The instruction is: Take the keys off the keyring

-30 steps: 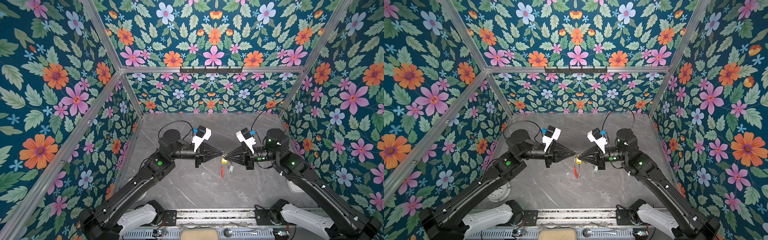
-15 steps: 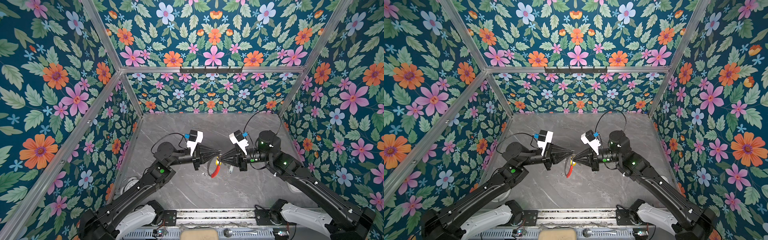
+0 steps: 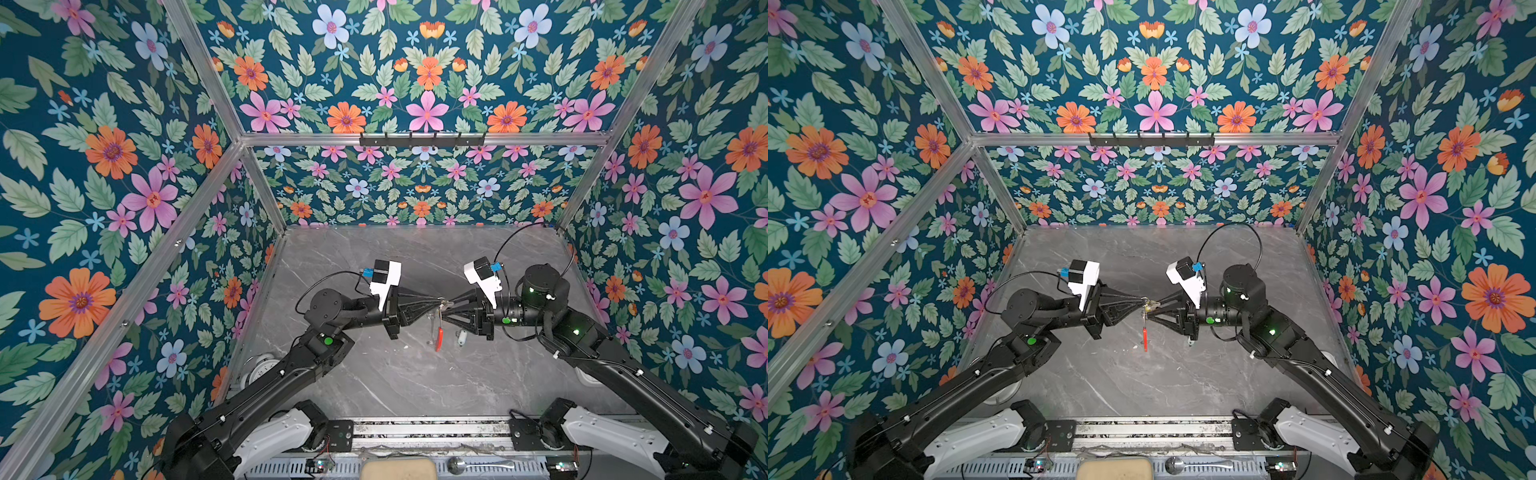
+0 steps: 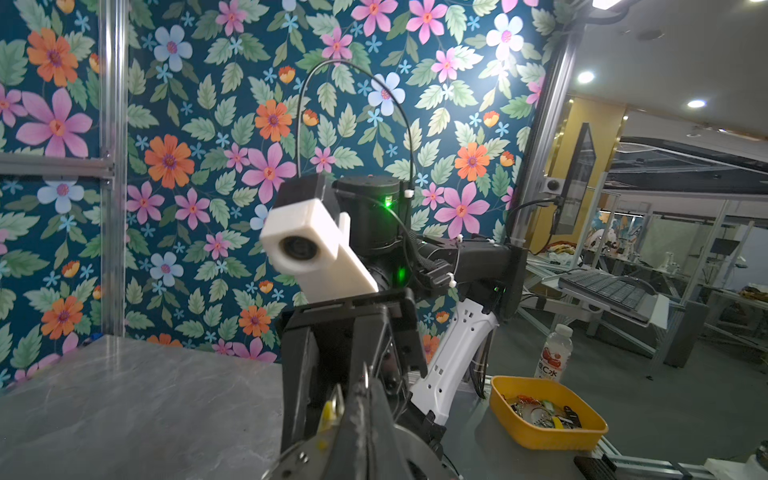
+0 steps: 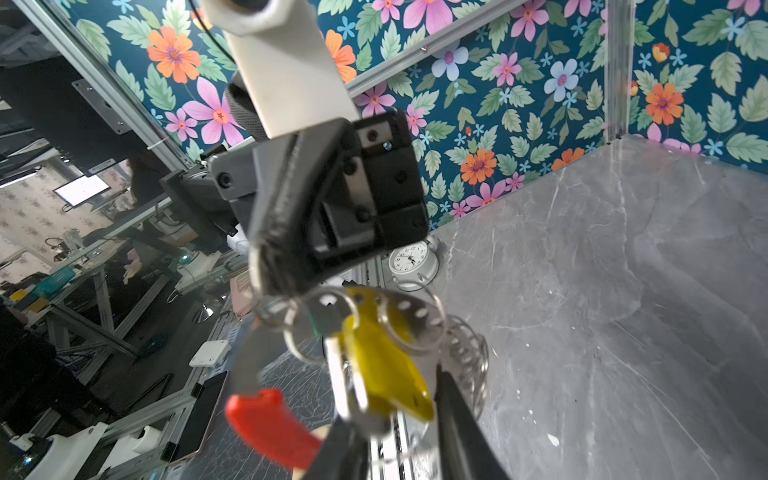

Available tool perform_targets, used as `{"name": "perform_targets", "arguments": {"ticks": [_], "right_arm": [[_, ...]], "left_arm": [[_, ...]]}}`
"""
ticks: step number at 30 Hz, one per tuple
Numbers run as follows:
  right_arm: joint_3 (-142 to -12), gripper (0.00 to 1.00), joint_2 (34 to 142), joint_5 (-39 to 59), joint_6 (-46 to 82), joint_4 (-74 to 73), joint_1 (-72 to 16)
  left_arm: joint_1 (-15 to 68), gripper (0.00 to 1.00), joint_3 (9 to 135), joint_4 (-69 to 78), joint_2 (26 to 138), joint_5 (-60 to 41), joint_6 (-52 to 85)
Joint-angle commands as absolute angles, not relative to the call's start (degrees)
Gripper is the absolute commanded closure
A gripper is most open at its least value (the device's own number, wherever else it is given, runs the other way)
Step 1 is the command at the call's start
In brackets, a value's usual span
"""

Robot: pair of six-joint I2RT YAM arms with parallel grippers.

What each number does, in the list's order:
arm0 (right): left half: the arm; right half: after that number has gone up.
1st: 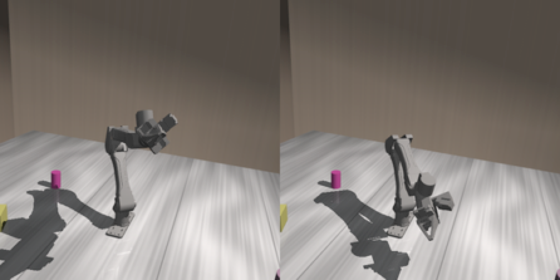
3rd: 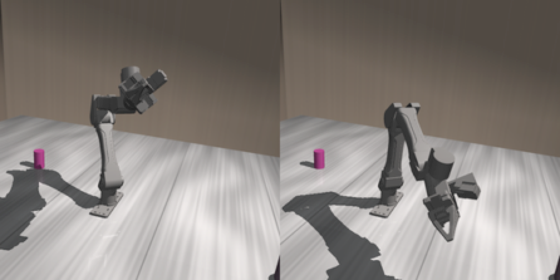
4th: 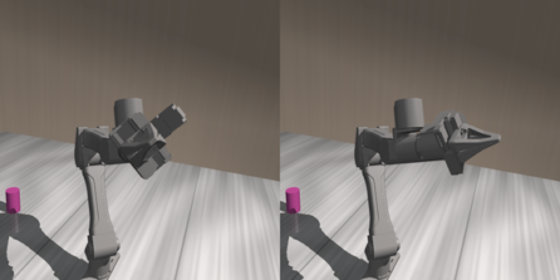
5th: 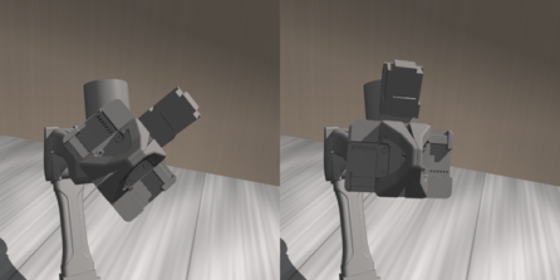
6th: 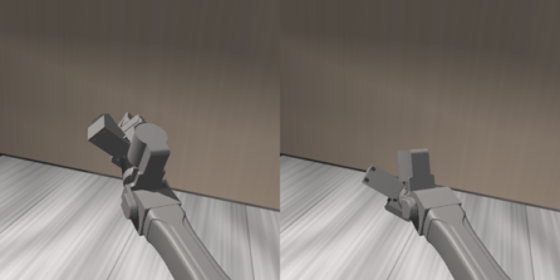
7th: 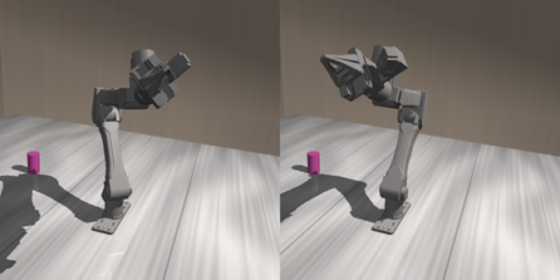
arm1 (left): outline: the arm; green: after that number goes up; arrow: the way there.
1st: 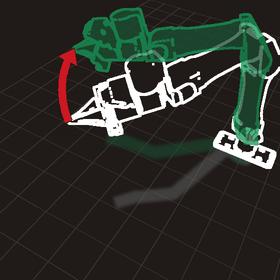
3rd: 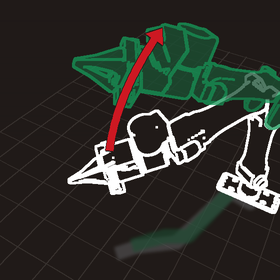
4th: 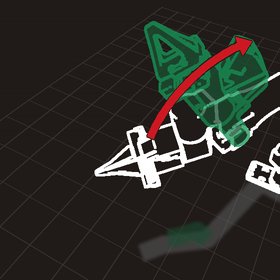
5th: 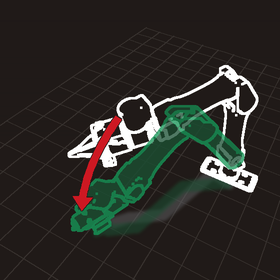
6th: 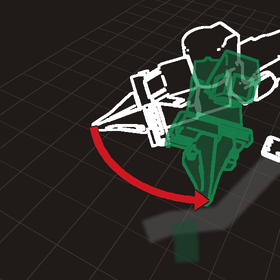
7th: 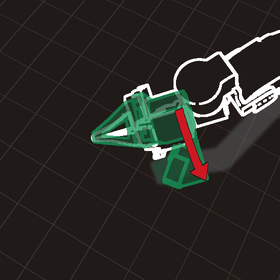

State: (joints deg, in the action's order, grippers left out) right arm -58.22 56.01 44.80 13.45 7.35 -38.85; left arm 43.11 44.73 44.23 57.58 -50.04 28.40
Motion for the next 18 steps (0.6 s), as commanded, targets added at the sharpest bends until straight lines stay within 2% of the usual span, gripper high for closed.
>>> {"name": "perform_targets", "arguments": {"ticks": [1, 3, 7, 13, 18], "right_arm": [[-59.7, 0.55, 54.5, 45.0, 11.7, 11.0, -38.9], [-61.1, 0.48, 52.9, 44.3, 9.8, 14.1, -39.0], [-62.5, 0.45, 49.1, 40.1, 7.7, 16.5, -38.9], [-63.3, 0.43, 48.2, 35.5, 10.0, 6.3, -38.9], [-64.0, 0.43, 52.5, 38.0, 13.8, -1.1, -38.9]], "left_arm": [[43.0, 1.00, 45.1, 48.5, 57.8, -51.8, 28.5], [43.0, 1.00, 45.1, 48.6, 57.6, -51.5, 28.5], [43.0, 1.00, 44.8, 48.2, 57.3, -50.7, 27.9], [43.1, 1.00, 44.0, 51.6, 58.2, -50.8, 29.4], [43.1, 1.00, 44.0, 52.9, 58.8, -50.9, 30.3]]}}
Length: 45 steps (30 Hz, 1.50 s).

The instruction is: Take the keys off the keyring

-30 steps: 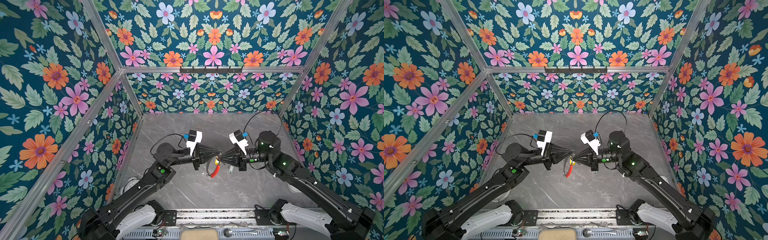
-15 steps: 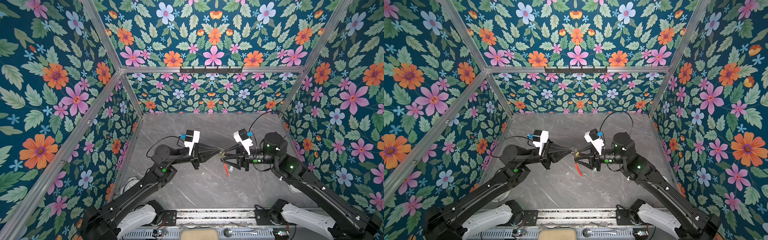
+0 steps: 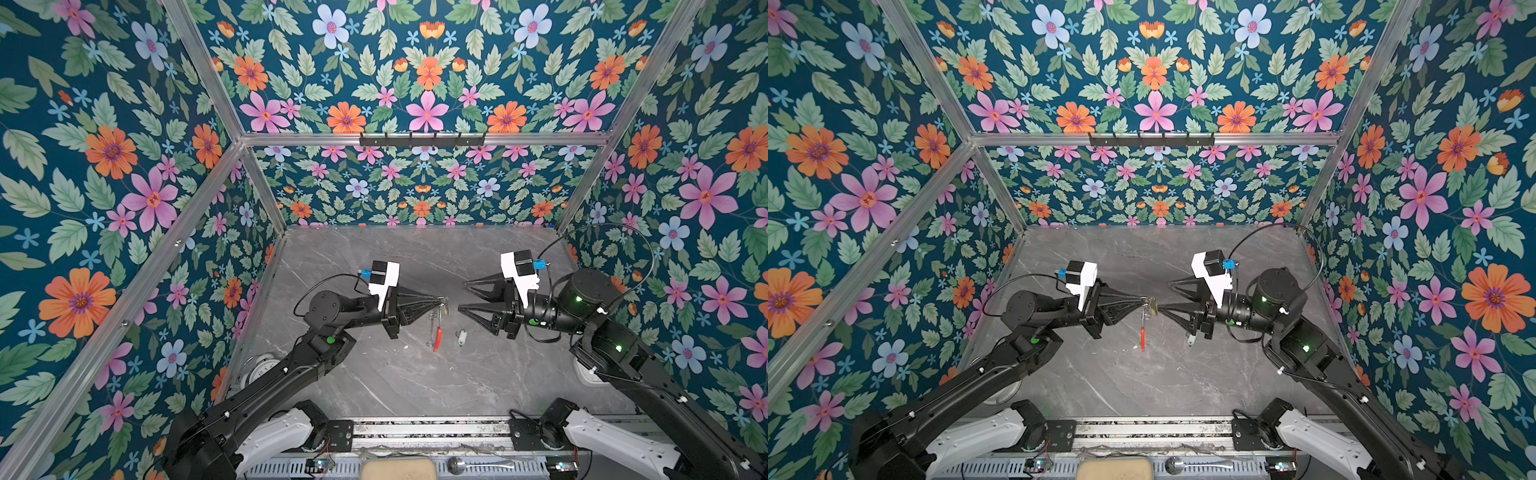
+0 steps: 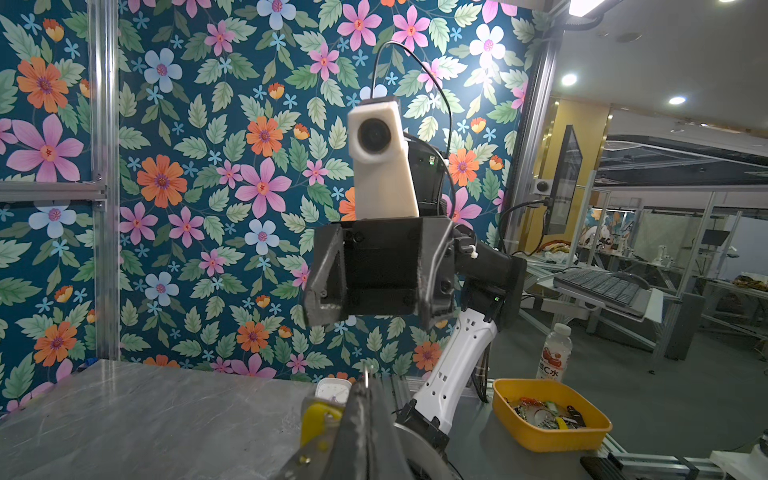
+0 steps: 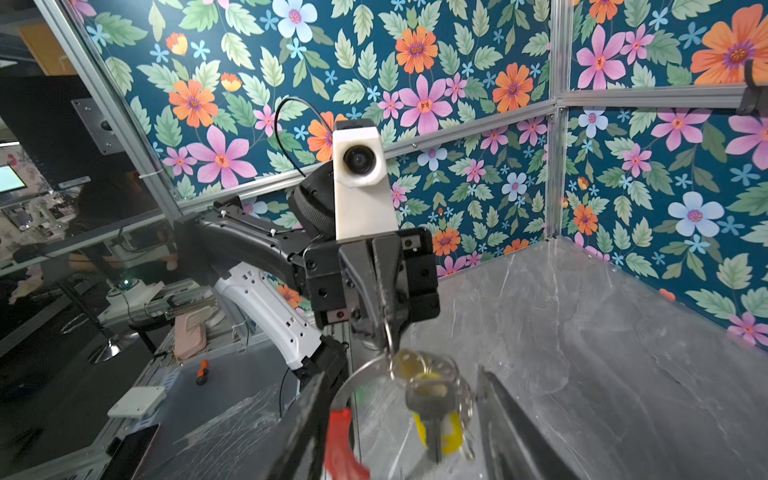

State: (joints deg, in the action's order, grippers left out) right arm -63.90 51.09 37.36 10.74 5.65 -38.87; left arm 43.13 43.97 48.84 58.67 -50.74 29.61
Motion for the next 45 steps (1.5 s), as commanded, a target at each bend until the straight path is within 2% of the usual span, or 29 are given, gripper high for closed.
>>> {"name": "perform_targets", "arguments": {"ticks": [1, 10, 22, 31, 37, 40, 43, 45], "right_arm": [[-63.8, 0.43, 53.1, 38.6, 14.7, -2.5, -38.9], [-60.9, 0.49, 54.6, 44.3, 19.0, -8.2, -38.9], [-60.3, 0.74, 55.7, 46.3, 19.3, -6.5, -39.2], [-59.9, 0.84, 56.4, 46.5, 19.6, -6.6, -39.4], [-60.2, 1.00, 56.3, 46.4, 19.1, -5.2, -39.5], [-60.4, 1.00, 55.9, 45.7, 18.4, -3.2, -39.5], [-61.4, 1.00, 55.0, 44.0, 16.5, 1.5, -39.5], [-62.8, 1.00, 54.5, 42.4, 14.5, 6.8, -39.5]], "left_arm": [[43.1, 1.00, 44.0, 52.9, 58.7, -50.8, 30.3], [43.1, 1.00, 43.7, 53.0, 58.9, -50.0, 30.3], [43.1, 1.00, 43.3, 53.9, 59.1, -49.2, 30.5], [43.1, 1.00, 43.1, 54.4, 59.4, -49.3, 30.5], [43.1, 1.00, 43.1, 54.6, 59.4, -49.3, 31.0], [43.1, 1.00, 43.2, 53.7, 59.1, -49.2, 31.6], [43.1, 0.82, 43.4, 51.1, 58.3, -49.4, 31.6], [43.1, 0.73, 43.7, 48.9, 57.8, -49.8, 31.3]]}}
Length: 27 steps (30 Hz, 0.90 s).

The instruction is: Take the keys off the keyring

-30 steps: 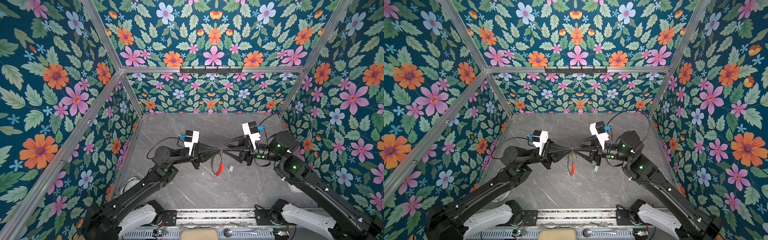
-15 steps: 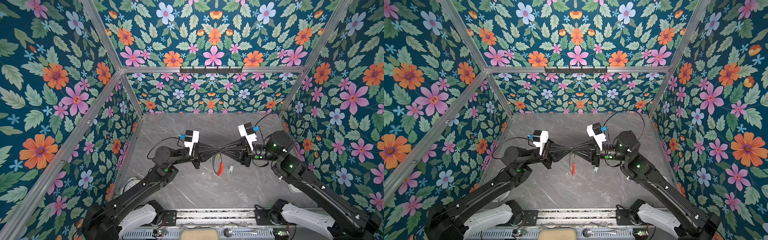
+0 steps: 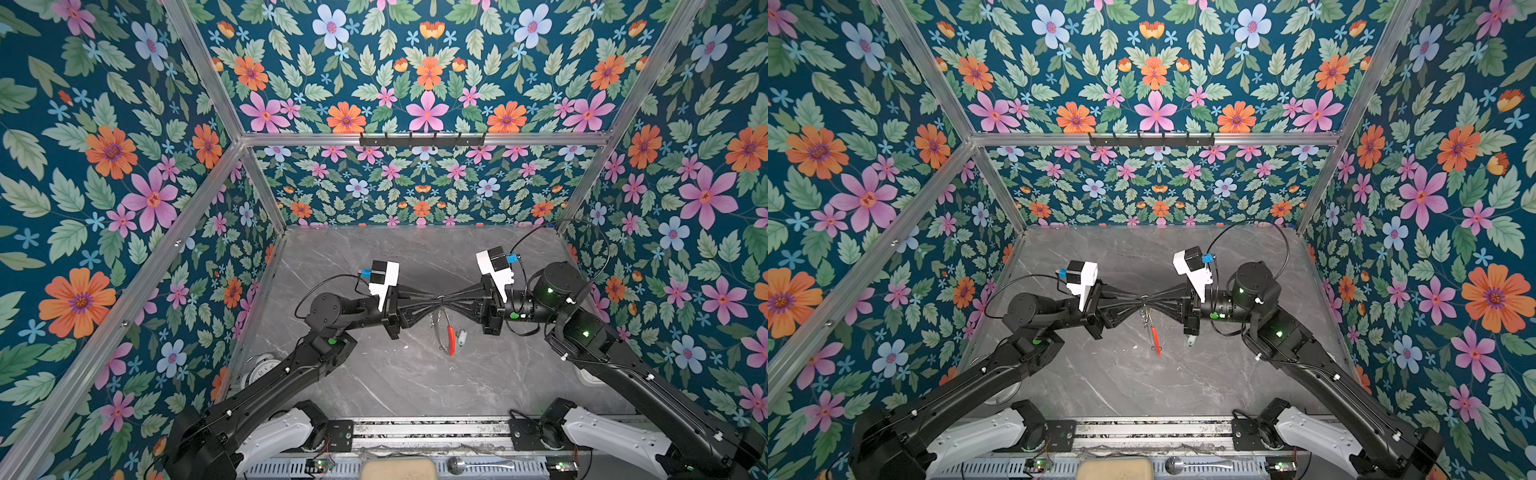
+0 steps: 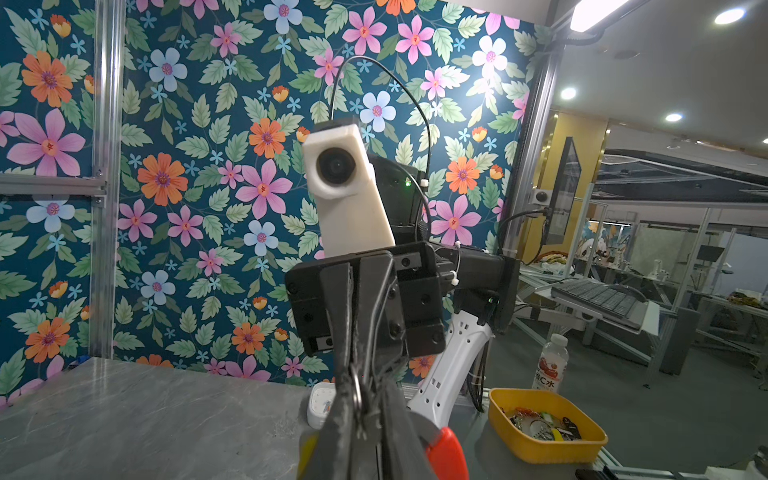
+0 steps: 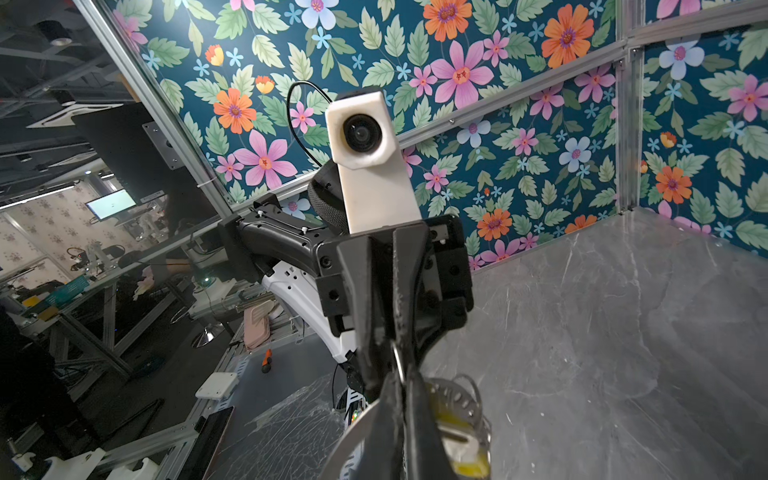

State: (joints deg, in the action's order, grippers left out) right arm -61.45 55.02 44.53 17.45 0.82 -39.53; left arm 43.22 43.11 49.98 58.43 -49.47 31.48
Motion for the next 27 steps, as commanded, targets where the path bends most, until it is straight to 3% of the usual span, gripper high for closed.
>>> {"name": "perform_targets", "arguments": {"ticks": [1, 9, 15, 27], "right_arm": [[-63.9, 1.00, 54.5, 41.6, 13.1, 10.0, -39.4], [-75.0, 1.00, 58.0, 37.5, 0.9, 33.8, -39.5], [-79.2, 1.00, 60.1, 36.1, -2.0, 38.9, -39.6], [-80.6, 1.00, 61.0, 33.5, -2.3, 39.8, -39.6]], "left_arm": [[43.1, 0.70, 44.1, 46.9, 57.6, -50.2, 30.9], [42.9, 0.63, 52.9, 23.2, 59.9, -54.9, 23.4], [42.9, 0.63, 59.9, 9.5, 63.1, -57.9, 18.7], [43.0, 0.78, 64.1, 2.7, 65.8, -60.9, 16.8]]}}
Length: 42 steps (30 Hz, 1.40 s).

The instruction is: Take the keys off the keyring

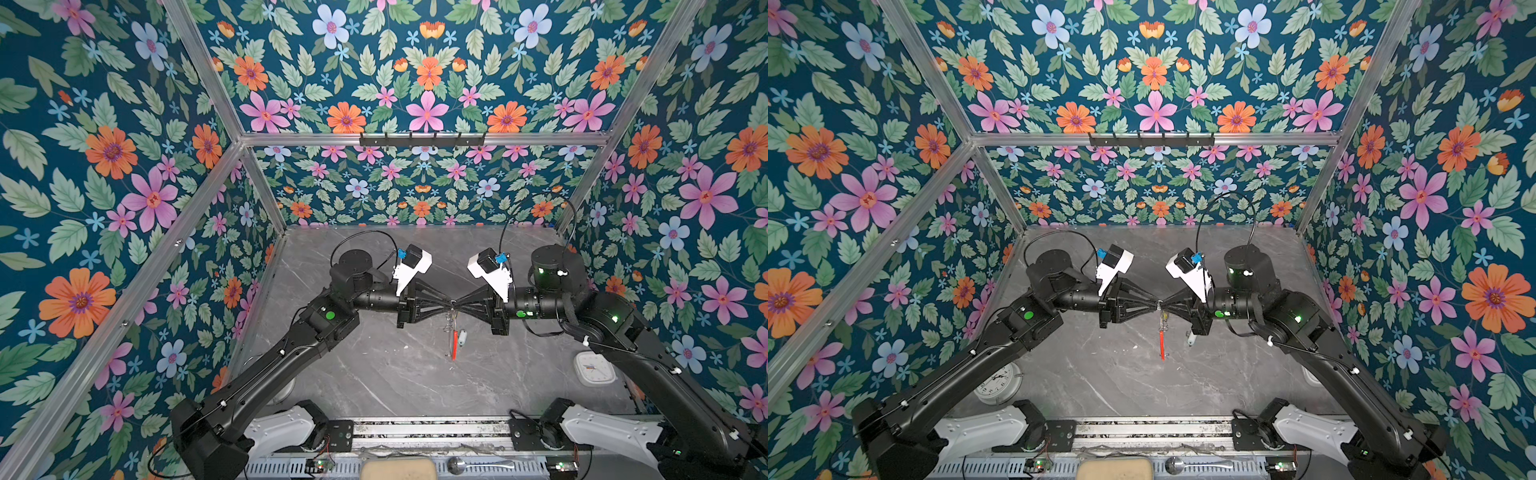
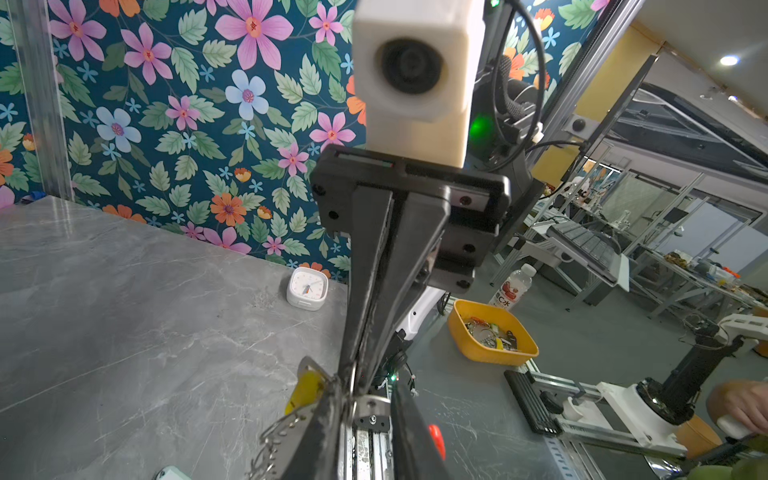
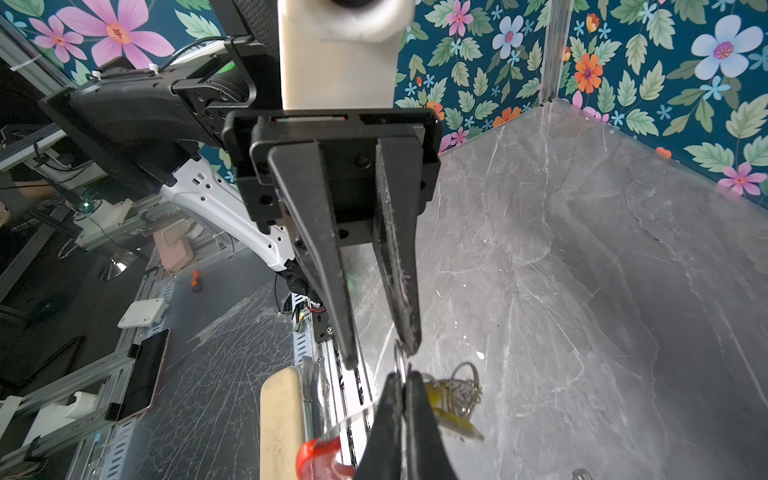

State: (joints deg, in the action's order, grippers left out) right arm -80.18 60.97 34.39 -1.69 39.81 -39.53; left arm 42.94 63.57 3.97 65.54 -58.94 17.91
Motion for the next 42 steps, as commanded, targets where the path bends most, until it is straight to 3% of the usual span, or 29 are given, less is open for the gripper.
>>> {"name": "perform_targets", "arguments": {"ticks": [1, 17, 21, 24, 33, 42], "right_arm": [[-80.6, 1.00, 61.0, 33.4, -2.2, 39.8, -39.7], [-80.2, 1.00, 61.4, 30.9, -0.6, 36.6, -41.0], [-76.4, 0.64, 57.8, 31.5, 0.6, 29.5, -41.2], [-71.1, 0.51, 53.5, 29.9, 1.9, 21.8, -41.1], [-58.5, 0.44, 47.4, 32.7, 6.7, 5.1, -41.1], [-56.8, 0.40, 49.1, 37.3, 7.7, 4.5, -41.2]], "left_arm": [[42.9, 0.78, 64.1, 2.7, 65.8, -61.1, 16.8], [43.1, 1.00, 62.7, 6.0, 65.3, -61.0, 16.4], [43.1, 1.00, 60.9, 8.6, 63.5, -58.3, 15.6], [43.1, 1.00, 58.7, 11.6, 61.6, -56.5, 15.2], [43.1, 1.00, 51.4, 29.2, 57.7, -54.1, 20.4], [43.1, 1.00, 49.8, 37.2, 59.3, -57.9, 25.4]]}}
